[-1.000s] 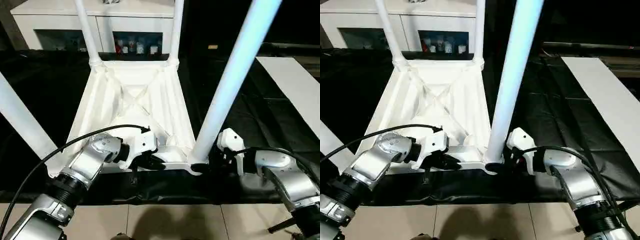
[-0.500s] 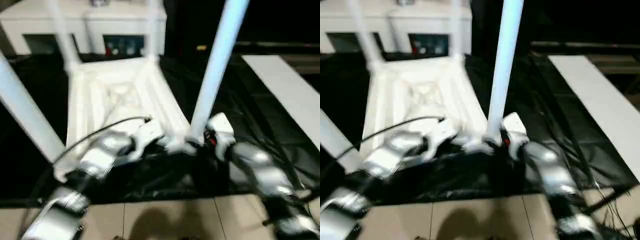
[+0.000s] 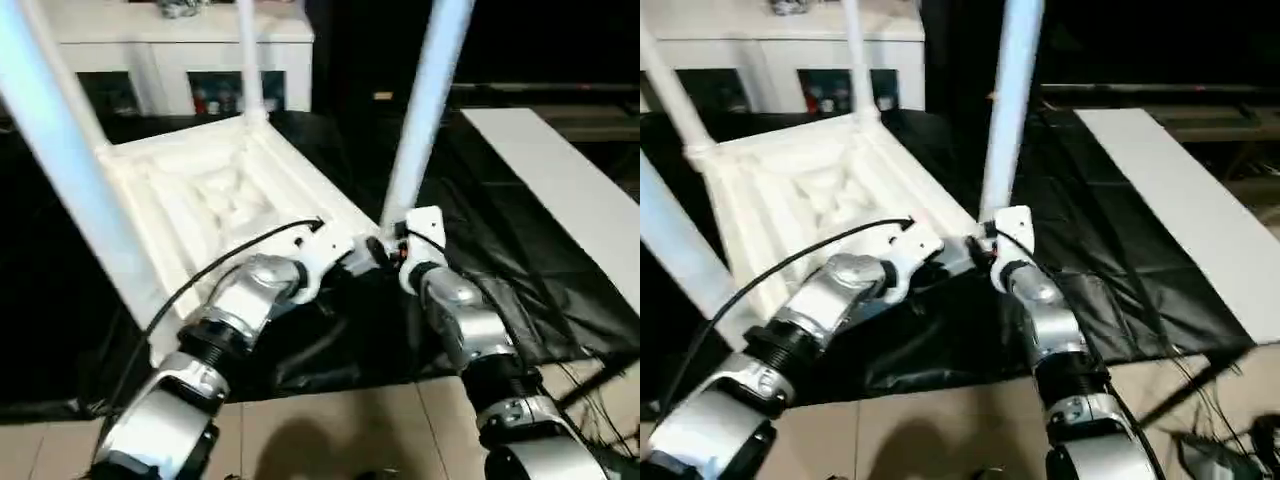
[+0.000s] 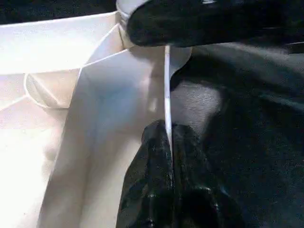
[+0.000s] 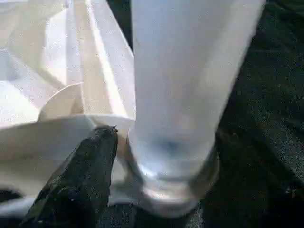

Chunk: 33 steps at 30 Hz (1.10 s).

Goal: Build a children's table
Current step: Rotate leg to tighten

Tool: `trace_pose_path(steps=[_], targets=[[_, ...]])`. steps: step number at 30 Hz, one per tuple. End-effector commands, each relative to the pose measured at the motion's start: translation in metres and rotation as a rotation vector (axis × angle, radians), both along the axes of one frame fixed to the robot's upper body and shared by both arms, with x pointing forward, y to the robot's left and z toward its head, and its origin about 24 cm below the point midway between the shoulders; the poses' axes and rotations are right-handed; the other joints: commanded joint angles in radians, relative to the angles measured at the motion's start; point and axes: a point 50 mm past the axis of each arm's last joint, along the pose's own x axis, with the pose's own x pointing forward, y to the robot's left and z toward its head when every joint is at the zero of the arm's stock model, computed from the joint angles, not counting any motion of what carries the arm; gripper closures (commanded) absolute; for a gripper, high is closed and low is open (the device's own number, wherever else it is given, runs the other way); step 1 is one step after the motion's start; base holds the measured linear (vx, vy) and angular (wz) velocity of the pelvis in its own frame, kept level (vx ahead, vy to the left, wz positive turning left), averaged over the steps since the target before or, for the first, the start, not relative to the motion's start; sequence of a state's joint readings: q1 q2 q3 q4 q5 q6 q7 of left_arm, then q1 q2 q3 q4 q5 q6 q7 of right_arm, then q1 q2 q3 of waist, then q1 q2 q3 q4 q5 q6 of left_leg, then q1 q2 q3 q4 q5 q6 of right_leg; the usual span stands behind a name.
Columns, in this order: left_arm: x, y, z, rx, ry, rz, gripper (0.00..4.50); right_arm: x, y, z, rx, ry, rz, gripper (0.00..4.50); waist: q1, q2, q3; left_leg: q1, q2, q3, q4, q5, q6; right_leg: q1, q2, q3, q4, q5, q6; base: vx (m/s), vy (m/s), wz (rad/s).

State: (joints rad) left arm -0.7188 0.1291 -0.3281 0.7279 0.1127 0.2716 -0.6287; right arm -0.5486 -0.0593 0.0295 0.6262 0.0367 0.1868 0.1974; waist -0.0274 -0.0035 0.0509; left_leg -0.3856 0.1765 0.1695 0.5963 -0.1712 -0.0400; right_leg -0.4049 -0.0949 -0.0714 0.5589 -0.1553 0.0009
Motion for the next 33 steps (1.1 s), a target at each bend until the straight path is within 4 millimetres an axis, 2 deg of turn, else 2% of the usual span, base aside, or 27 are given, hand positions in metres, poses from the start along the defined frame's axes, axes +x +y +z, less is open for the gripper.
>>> trace_pose_path(steps=[1,3,5,6,7,8,9,10,11,12,13,14,15,16,17,18,19,21,22,24,28,31,33], targets=[[0.001,0.001,0.003,0.025,-0.023,-0.024,4.5,0.0,0.007,0.011,-0.007,-0.055,0.091,0.72,0.0,-0.006,-0.058,0.013,0.034,-0.027,-0.086,-0.473,-0.004,0.036,-0.051,0.014,-0.089,-0.568,-0.093,0.0,0.0,0.0],[-0.004,0.009,0.0,0.038,0.01,-0.074,4.5,0.0,-0.019,0.02,-0.103,-0.098,0.14,0.6,0.003,-0.007,-0.059,0.017,0.035,-0.025,-0.085,-0.463,0.001,0.033,-0.051,0.018,-0.088,-0.556,-0.1,0.0,0.0,0.0],[-0.009,0.015,-0.002,0.047,0.039,-0.121,4.5,-0.006,-0.031,0.024,-0.158,-0.103,0.236,0.36,0.012,-0.008,-0.058,0.022,0.039,-0.019,-0.084,-0.442,0.011,0.028,-0.051,0.026,-0.085,-0.51,-0.123,0.0,0.0,0.0],[-0.013,0.018,-0.002,0.052,0.056,-0.153,4.5,-0.01,-0.037,0.026,-0.189,-0.101,0.297,0.3,0.02,-0.008,-0.059,0.021,0.041,-0.017,-0.084,-0.437,0.021,0.035,-0.049,0.027,-0.081,-0.48,-0.133,0.0,0.0,0.0],[-0.016,0.02,-0.003,0.059,0.066,-0.185,4.5,-0.014,-0.042,0.028,-0.202,-0.099,0.357,0.3,0.022,-0.003,-0.058,0.021,0.044,-0.015,-0.086,-0.421,0.025,0.031,-0.049,0.033,-0.074,-0.445,-0.151,0.0,0.0,0.0],[-0.019,0.022,-0.003,0.058,0.075,-0.232,4.5,-0.02,-0.046,0.03,-0.199,-0.088,0.431,0.3,0.023,-0.005,-0.058,0.021,0.043,-0.013,-0.086,-0.422,0.028,0.033,-0.047,0.032,-0.075,-0.431,-0.156,0.0,0.0,0.0],[-0.019,0.022,-0.003,0.058,0.075,-0.232,4.5,-0.02,-0.046,0.03,-0.199,-0.088,0.431,0.3,0.029,-0.005,-0.061,0.019,0.045,-0.014,-0.085,-0.406,0.033,0.038,-0.048,0.035,-0.067,-0.394,-0.167,0.0,0.0,0.0],[-0.023,0.026,-0.004,0.063,0.103,-0.271,4.5,-0.029,-0.05,0.031,-0.221,-0.083,0.533,0.3,0.031,-0.007,-0.061,0.014,0.045,-0.013,-0.087,-0.39,0.041,0.043,-0.048,0.035,-0.064,-0.369,-0.177,0.0,0.0,0.0],[-0.032,0.03,-0.002,0.065,0.133,-0.365,4.5,-0.043,-0.059,0.033,-0.26,-0.065,0.667,0.3,0.036,-0.007,-0.061,0.017,0.048,-0.012,-0.085,-0.383,0.048,0.041,-0.05,0.037,-0.063,-0.364,-0.18,0.064,-0.011,0.03],[-0.038,0.034,-0.001,0.064,0.164,-0.433,4.5,-0.051,-0.064,0.033,-0.27,-0.045,0.739,0.3,0.043,0.002,-0.063,0.021,0.051,-0.013,-0.085,-0.379,0.049,0.044,-0.053,0.039,-0.06,-0.353,-0.186,0.0,0.0,0.0],[-0.043,0.036,0.001,0.063,0.186,-0.476,4.5,-0.056,-0.066,0.034,-0.269,-0.031,0.778,0.3,0.043,-0.001,-0.06,0.02,0.055,-0.01,-0.086,-0.367,0.053,0.039,-0.05,0.043,-0.056,-0.32,-0.2,0.059,-0.012,0.04],[-0.043,0.036,0.001,0.063,0.186,-0.476,4.5,-0.056,-0.066,0.034,-0.269,-0.031,0.778,0.3,0.043,-0.002,-0.061,0.02,0.053,-0.01,-0.087,-0.365,0.055,0.042,-0.049,0.042,-0.055,-0.308,-0.209,0.0,0.0,0.0],[-0.048,0.037,0.004,0.051,0.198,-0.528,4.5,-0.06,-0.068,0.033,-0.255,-0.017,0.801,0.3,0.046,0.0,-0.061,0.027,0.051,-0.006,-0.082,-0.365,0.052,0.034,-0.047,0.045,-0.054,-0.3,-0.226,0.058,-0.017,0.09],[-0.05,0.037,0.01,0.027,0.212,-0.547,4.5,-0.063,-0.067,0.033,-0.238,-0.006,0.828,0.3,0.047,-0.003,-0.063,0.031,0.052,-0.002,-0.08,-0.358,0.051,0.033,-0.046,0.047,-0.051,-0.284,-0.24,0.0,0.0,0.0],[-0.052,0.036,0.014,0.01,0.217,-0.557,4.5,-0.065,-0.066,0.033,-0.227,0.001,0.843,0.3,0.051,-0.002,-0.059,0.03,0.051,0.0,-0.079,-0.352,0.054,0.03,-0.044,0.049,-0.051,-0.297,-0.238,0.0,0.0,0.0],[-0.051,0.036,0.017,0.017,0.208,-0.565,4.5,-0.066,-0.063,0.03,-0.22,0.011,0.861,0.3,0.054,-0.001,-0.062,0.032,0.052,0.0,-0.078,-0.343,0.052,0.032,-0.046,0.05,-0.048,-0.292,-0.24,0.0,0.0,0.0],[-0.051,0.036,0.018,0.018,0.207,-0.566,4.5,-0.067,-0.063,0.03,-0.219,0.012,0.863,0.3,0.062,0.001,-0.065,0.028,0.055,-0.001,-0.08,-0.306,0.055,0.038,-0.047,0.049,-0.044,-0.272,-0.241,0.0,0.0,0.0],[-0.047,0.04,0.018,0.065,0.19,-0.557,4.5,-0.067,-0.057,0.024,-0.219,0.028,0.879,0.3,0.069,0.0,-0.064,0.028,0.054,0.002,-0.078,-0.282,0.053,0.035,-0.043,0.049,-0.04,-0.241,-0.247,0.0,0.0,0.0],[-0.047,0.04,0.018,0.065,0.19,-0.557,4.5,-0.067,-0.057,0.024,-0.219,0.028,0.879,0.3,0.072,0.0,-0.065,0.023,0.053,0.0,-0.079,-0.271,0.048,0.041,-0.044,0.047,-0.037,-0.236,-0.244,0.0,0.0,0.0],[-0.045,0.045,0.016,0.088,0.195,-0.535,4.5,-0.067,-0.052,0.022,-0.197,0.039,0.891,0.3,0.072,-0.002,-0.064,0.022,0.051,-0.002,-0.081,-0.287,0.041,0.043,-0.045,0.046,-0.038,-0.26,-0.234,0.0,0.0,0.0],[-0.047,0.049,0.016,0.09,0.205,-0.529,4.5,-0.069,-0.052,0.02,-0.197,0.059,0.92,0.7,0.066,-0.003,-0.06,0.024,0.05,-0.005,-0.085,-0.346,0.018,0.04,-0.046,0.045,-0.049,-0.364,-0.197,0.0,0.0,0.0],[-0.049,0.05,0.016,0.089,0.216,-0.526,4.5,-0.069,-0.052,0.02,-0.194,0.067,0.927,1.05,0.063,-0.002,-0.06,0.024,0.051,-0.007,-0.085,-0.343,0.014,0.038,-0.047,0.046,-0.049,-0.367,-0.191,0.0,0.0,0.0],[-0.049,0.051,0.016,0.09,0.218,-0.524,4.5,-0.067,-0.051,0.02,-0.178,0.068,0.916,1.09,0.062,-0.004,-0.062,0.021,0.05,-0.006,-0.084,-0.327,0.017,0.041,-0.046,0.046,-0.046,-0.346,-0.196,0.0,0.0,0.0]])
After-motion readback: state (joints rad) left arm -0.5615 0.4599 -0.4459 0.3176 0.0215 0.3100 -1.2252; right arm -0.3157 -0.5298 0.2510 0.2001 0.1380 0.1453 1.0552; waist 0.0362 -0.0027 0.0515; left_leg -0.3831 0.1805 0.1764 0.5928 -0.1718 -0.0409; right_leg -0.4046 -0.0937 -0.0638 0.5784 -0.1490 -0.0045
